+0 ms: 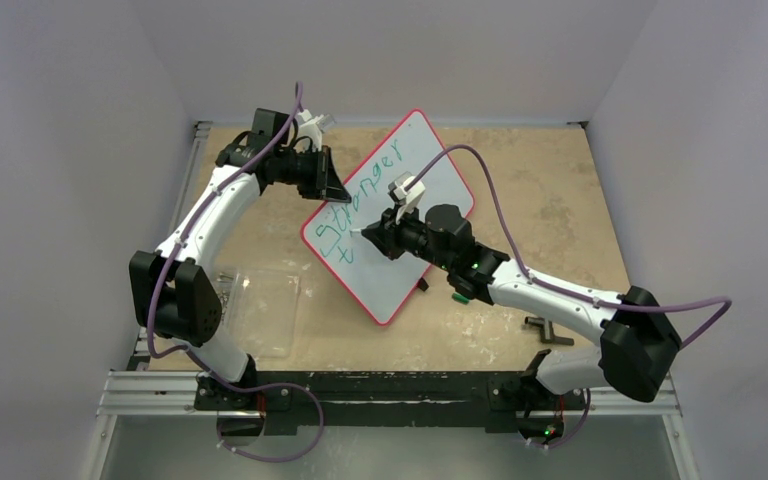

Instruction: Write a sentence on the whiteboard

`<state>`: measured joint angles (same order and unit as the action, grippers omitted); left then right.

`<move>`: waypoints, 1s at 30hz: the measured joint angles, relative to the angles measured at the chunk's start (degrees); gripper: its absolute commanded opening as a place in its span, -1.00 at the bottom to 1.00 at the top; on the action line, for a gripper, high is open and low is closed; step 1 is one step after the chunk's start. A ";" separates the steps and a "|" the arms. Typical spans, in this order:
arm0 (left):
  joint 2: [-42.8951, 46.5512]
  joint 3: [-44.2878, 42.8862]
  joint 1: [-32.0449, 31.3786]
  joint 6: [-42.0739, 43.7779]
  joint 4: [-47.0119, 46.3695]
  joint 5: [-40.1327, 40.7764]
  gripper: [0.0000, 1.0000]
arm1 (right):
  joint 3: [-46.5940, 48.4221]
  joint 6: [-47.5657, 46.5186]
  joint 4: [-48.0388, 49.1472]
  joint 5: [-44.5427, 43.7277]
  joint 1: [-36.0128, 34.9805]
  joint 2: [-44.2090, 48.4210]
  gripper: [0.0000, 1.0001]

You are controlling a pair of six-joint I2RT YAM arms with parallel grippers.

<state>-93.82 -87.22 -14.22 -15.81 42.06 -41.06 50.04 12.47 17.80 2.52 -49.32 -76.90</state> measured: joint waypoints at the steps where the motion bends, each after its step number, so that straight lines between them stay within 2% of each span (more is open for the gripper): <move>1: 0.00 0.02 0.00 0.00 -0.02 0.00 -1.00 | 0.00 0.00 0.00 0.00 0.00 0.00 -1.00; 19: 0.11 0.59 0.13 0.42 -0.50 -0.11 -1.00 | -8.11 0.98 2.01 1.75 0.00 3.52 -1.00; 30: 0.11 0.61 0.13 0.55 -0.63 -0.11 -1.00 | -7.67 1.44 1.36 1.73 0.00 3.32 -1.00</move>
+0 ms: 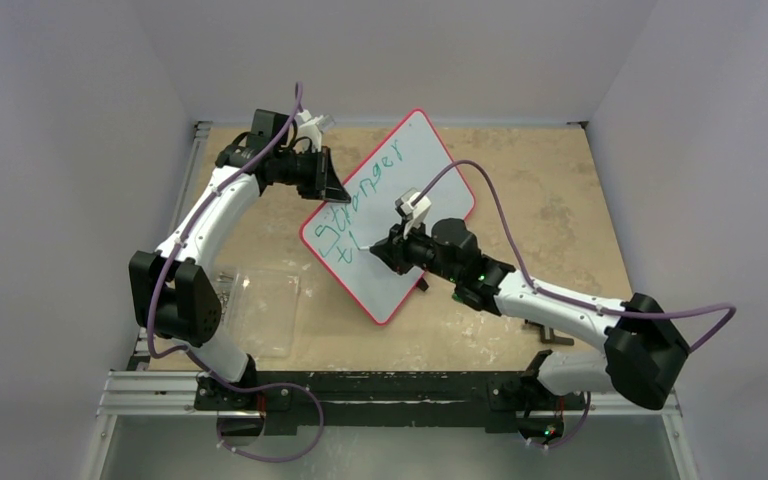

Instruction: Write a sentence on the whiteboard

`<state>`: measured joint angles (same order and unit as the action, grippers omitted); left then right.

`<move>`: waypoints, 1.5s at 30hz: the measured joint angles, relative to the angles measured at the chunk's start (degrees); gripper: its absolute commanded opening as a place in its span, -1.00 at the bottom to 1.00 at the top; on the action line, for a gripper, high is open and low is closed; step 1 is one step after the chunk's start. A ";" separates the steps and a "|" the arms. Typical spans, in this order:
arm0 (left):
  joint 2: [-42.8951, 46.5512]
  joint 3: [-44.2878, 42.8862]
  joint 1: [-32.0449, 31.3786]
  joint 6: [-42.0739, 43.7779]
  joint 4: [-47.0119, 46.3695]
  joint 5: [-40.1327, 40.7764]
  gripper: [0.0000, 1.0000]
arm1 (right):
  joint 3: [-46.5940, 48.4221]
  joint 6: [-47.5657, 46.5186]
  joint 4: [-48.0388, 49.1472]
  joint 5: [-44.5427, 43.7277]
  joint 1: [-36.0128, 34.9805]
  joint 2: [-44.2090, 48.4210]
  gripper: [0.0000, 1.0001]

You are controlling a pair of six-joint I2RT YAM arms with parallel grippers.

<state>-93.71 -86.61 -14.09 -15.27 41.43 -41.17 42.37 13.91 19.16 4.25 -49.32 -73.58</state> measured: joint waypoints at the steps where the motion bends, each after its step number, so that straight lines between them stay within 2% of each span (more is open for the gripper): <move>1: 0.00 0.00 0.04 0.09 -0.07 0.00 -1.00 | 0.48 -0.02 -0.35 0.00 0.00 -0.28 -1.00; 12: 0.00 0.09 0.09 0.13 -0.09 0.02 -1.00 | 5.73 -0.02 -0.79 -0.28 0.00 -3.23 -1.00; 37: 0.00 0.26 0.15 0.07 -0.17 0.02 -1.00 | 6.23 0.87 -1.79 -6.49 -0.11 -3.15 -1.00; 45: 0.20 0.26 0.13 -0.07 -0.09 0.02 -1.00 | 2.82 0.98 -2.40 -6.86 -0.02 -0.83 -1.00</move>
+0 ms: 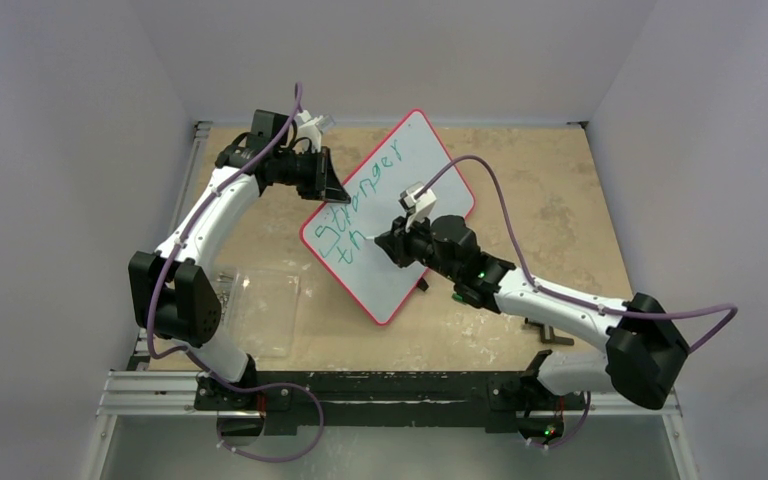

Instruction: Write a sentence on the whiteboard

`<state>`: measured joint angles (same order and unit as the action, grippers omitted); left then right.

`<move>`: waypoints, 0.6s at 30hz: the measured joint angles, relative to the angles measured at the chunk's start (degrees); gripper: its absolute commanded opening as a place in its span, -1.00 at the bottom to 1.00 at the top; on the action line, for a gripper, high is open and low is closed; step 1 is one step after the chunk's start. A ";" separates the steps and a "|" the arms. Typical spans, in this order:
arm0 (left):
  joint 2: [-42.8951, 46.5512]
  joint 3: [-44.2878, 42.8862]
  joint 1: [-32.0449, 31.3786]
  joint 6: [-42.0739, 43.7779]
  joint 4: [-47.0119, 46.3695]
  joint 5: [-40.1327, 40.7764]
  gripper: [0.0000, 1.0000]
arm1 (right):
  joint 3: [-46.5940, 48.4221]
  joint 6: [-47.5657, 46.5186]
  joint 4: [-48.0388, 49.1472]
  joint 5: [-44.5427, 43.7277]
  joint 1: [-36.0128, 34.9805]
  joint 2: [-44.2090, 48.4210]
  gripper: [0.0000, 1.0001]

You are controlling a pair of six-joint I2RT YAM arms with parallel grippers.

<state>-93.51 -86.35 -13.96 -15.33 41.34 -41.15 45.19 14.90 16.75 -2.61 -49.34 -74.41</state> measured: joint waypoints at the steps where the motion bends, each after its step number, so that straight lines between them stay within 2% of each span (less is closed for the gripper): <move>1: 0.00 0.00 0.00 -0.02 0.02 0.00 -1.00 | -0.33 0.04 -0.07 -0.02 0.02 0.24 -1.00; 18: 0.48 0.00 -0.07 -0.59 0.59 0.02 -1.00 | 0.52 0.48 -5.49 -0.94 0.02 2.82 -1.00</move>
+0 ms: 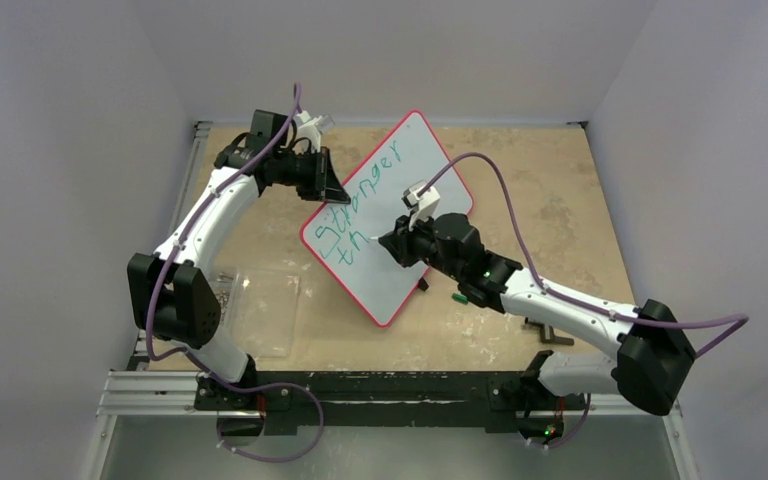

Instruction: Write a sentence on the whiteboard

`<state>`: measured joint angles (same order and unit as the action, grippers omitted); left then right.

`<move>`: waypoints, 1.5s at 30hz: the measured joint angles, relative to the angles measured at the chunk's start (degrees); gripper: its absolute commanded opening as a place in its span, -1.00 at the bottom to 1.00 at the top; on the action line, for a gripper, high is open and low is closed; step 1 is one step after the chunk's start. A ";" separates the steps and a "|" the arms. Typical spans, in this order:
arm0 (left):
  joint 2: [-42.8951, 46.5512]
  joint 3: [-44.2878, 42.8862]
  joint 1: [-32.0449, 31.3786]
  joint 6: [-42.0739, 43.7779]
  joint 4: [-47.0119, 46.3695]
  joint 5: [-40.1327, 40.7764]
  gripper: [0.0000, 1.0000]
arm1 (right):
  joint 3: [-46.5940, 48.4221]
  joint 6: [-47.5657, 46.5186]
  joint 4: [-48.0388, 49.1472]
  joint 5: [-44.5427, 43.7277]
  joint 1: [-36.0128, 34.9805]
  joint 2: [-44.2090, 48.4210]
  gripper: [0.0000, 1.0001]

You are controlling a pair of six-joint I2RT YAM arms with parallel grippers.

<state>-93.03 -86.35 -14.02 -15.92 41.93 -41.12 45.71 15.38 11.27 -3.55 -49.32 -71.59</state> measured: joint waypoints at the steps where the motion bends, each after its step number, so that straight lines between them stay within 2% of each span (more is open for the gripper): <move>1: 0.00 0.00 0.00 0.00 0.02 0.00 -1.00 | 0.46 -0.02 -0.20 -0.02 0.00 -0.02 -1.00; 12: 0.00 0.00 0.00 0.00 0.07 0.00 -1.00 | 5.03 -0.22 0.11 -0.90 1.62 -2.01 -1.00; 29: 0.02 0.00 0.00 0.02 0.11 0.02 -1.00 | 5.44 -0.46 -0.04 -1.38 4.74 -4.87 -1.00; 45: 0.04 0.00 0.02 0.02 0.17 0.22 -1.00 | 6.36 -0.90 1.25 2.60 4.83 -5.66 -1.00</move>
<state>-92.99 -86.35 -14.00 -15.90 42.11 -40.91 52.07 14.48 12.51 -0.95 -44.49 -77.25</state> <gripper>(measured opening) 0.045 0.092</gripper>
